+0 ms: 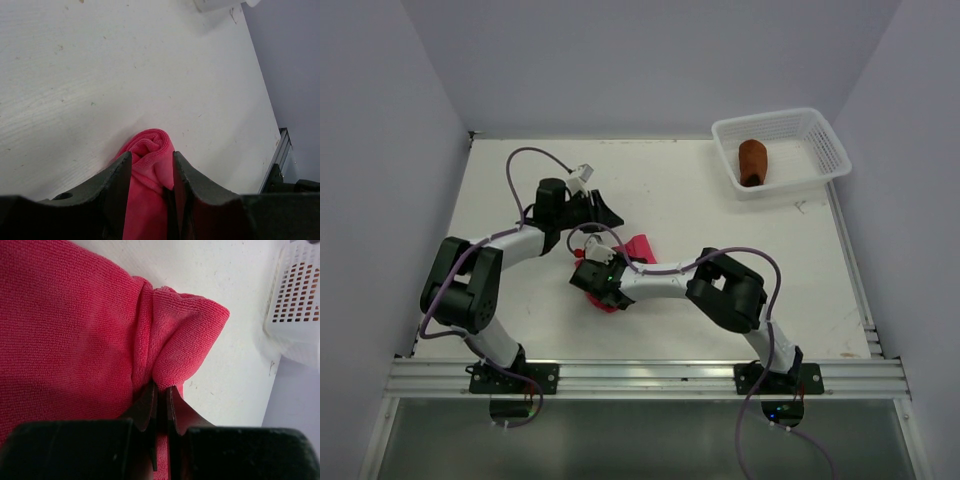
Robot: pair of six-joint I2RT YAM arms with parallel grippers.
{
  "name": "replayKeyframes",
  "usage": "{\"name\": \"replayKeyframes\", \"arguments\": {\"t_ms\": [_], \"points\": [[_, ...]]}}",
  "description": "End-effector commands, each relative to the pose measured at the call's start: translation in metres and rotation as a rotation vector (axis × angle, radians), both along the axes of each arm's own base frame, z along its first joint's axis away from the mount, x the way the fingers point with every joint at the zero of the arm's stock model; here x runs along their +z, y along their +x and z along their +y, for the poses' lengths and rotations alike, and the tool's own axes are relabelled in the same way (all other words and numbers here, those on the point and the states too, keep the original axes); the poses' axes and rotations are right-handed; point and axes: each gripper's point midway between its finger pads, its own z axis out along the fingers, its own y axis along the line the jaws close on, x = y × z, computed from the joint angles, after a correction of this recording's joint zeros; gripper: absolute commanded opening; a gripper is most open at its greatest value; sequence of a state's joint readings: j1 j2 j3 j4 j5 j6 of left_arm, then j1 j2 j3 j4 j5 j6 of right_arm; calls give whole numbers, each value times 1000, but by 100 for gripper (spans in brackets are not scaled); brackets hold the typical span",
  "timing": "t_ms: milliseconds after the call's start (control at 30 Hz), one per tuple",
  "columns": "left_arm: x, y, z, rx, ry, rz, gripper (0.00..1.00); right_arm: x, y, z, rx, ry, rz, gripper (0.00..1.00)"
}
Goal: Roll the towels
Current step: Roll the towel
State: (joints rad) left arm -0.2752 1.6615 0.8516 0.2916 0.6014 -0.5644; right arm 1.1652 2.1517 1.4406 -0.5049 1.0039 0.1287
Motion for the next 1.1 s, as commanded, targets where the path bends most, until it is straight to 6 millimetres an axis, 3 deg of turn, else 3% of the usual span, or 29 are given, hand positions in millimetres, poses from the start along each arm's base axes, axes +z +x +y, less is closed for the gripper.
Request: {"name": "replayKeyframes", "arguments": {"t_ms": [0,267,467,767,1067], "points": [[34,1,-10,-86,-68,-134,42,-17,-4,8,26,-35,53,0],[45,-17,-37,-237,-166,-196,41,-32,-4,11,47,-78,83,0],[33,-17,-57,-300,-163,-176,41,-38,-3,14,65,-101,93,0],[-7,-19,-82,-343,-125,-83,40,-41,-2,14,70,-97,105,0],[-64,-20,-70,-288,-2,59,40,-40,0,14,57,-53,117,0]]}}
